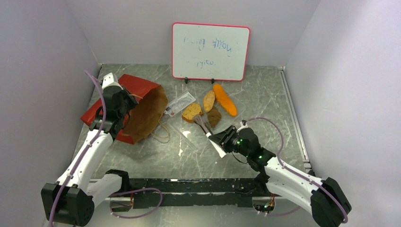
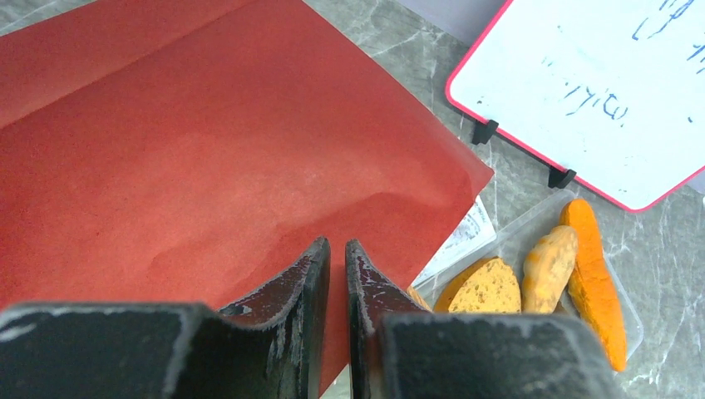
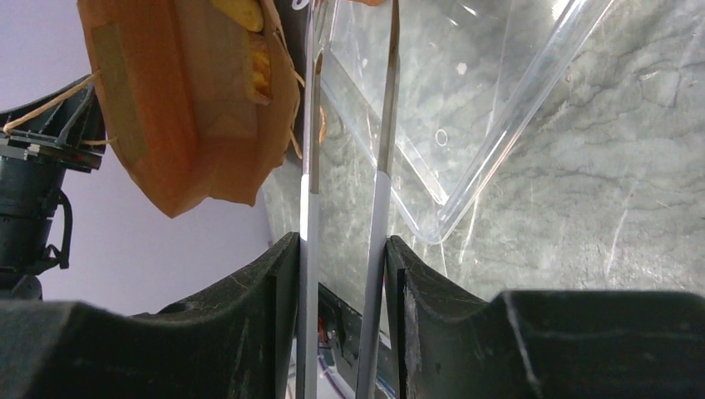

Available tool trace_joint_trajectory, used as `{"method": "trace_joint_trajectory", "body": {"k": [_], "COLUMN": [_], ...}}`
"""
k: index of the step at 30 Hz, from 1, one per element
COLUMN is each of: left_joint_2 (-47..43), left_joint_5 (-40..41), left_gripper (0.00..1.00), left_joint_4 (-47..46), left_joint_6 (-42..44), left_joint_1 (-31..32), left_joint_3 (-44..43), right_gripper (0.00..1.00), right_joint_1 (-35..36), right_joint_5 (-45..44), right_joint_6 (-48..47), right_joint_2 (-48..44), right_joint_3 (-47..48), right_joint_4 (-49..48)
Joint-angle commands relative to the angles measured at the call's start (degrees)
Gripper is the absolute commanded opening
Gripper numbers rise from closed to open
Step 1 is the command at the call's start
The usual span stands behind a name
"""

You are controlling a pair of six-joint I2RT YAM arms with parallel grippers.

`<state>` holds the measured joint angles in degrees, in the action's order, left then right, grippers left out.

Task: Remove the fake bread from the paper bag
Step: Place the fake bread in the container.

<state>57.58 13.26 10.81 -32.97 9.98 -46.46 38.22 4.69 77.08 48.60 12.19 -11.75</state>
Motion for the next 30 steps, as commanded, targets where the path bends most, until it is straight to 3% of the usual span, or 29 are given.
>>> {"method": "trace_joint_trajectory", "body": {"k": [1, 7, 14, 30], "left_joint_2": [-1.7, -2.8, -3.2, -4.9], "left_joint_5": [-0.7, -0.8, -1.0, -3.2], "left_gripper": [0.08, 0.08, 0.08, 0.07], "left_joint_4": [0.0, 0.2, 0.8, 0.3], "left_joint_6": [1.1, 1.8, 2.5, 2.8], "left_joint_1": [0.3, 0.3, 0.3, 0.3], "left_joint_3": [-0.9, 0.3, 0.9, 3.7], "right_gripper": [0.37, 0.37, 0.36, 0.36], "right_joint_1": [0.1, 0.3, 1.5, 14.3], "right_joint_5": [-0.9, -0.8, 2.7, 5.4], "right_joint_6": [-2.2, -5.1, -6.8, -9.9], "right_joint_2": [-5.4, -9.2, -5.3, 27.7], "right_joint_3": [3.8, 8.7, 10.8, 27.4], "right_joint_4": [6.7, 13.0, 9.8, -7.5]}}
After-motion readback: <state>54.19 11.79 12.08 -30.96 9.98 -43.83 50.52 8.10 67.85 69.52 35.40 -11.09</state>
